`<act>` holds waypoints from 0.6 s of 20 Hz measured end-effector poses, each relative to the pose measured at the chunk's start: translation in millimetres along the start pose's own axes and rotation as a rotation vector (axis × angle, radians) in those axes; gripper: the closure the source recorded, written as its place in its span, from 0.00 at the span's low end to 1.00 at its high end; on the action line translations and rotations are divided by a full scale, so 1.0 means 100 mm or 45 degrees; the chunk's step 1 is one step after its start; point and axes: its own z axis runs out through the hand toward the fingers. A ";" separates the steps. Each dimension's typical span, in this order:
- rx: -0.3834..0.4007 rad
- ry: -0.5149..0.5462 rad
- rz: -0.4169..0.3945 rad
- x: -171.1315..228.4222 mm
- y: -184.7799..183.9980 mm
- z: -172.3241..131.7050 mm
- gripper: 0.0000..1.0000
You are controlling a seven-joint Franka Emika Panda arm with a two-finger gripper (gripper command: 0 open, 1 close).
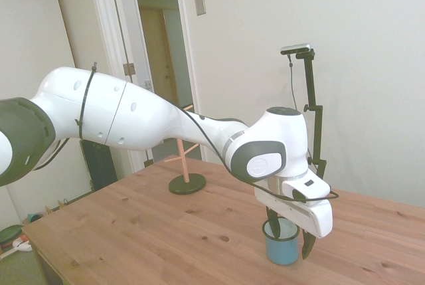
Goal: Hang the mug
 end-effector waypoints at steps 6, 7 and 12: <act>-0.002 0.001 0.000 -0.02 0.01 0.06 1.00; -0.001 0.001 0.000 -0.02 0.02 0.06 1.00; 0.000 0.008 0.002 -0.02 0.03 0.07 1.00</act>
